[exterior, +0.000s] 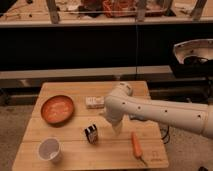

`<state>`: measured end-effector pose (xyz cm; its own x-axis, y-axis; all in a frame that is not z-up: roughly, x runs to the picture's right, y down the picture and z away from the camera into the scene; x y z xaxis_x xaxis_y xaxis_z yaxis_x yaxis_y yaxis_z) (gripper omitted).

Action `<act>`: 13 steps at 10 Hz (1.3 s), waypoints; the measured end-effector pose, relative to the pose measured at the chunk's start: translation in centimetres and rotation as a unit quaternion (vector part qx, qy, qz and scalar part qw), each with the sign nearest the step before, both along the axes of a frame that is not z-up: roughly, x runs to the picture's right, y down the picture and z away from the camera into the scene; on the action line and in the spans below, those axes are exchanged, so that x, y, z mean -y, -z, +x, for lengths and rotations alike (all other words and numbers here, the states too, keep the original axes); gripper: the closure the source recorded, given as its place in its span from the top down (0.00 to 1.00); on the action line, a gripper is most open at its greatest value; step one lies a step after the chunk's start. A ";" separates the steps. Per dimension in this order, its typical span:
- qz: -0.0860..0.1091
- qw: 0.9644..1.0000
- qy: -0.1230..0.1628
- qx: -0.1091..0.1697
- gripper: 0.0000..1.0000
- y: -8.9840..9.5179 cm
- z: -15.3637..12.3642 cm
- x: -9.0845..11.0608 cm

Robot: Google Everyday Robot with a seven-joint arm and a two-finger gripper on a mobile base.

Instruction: Knock the eraser over

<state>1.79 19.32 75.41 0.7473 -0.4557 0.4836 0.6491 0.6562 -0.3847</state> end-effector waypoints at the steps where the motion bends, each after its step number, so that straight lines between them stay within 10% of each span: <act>1: 0.000 1.000 0.003 0.004 0.80 0.0 -0.4 -0.1; 13: -0.004 0.999 0.021 0.033 0.80 0.0 -2.7 -0.5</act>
<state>-0.95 19.83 75.38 0.6932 -0.4825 0.5354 0.7009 0.6243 -0.3450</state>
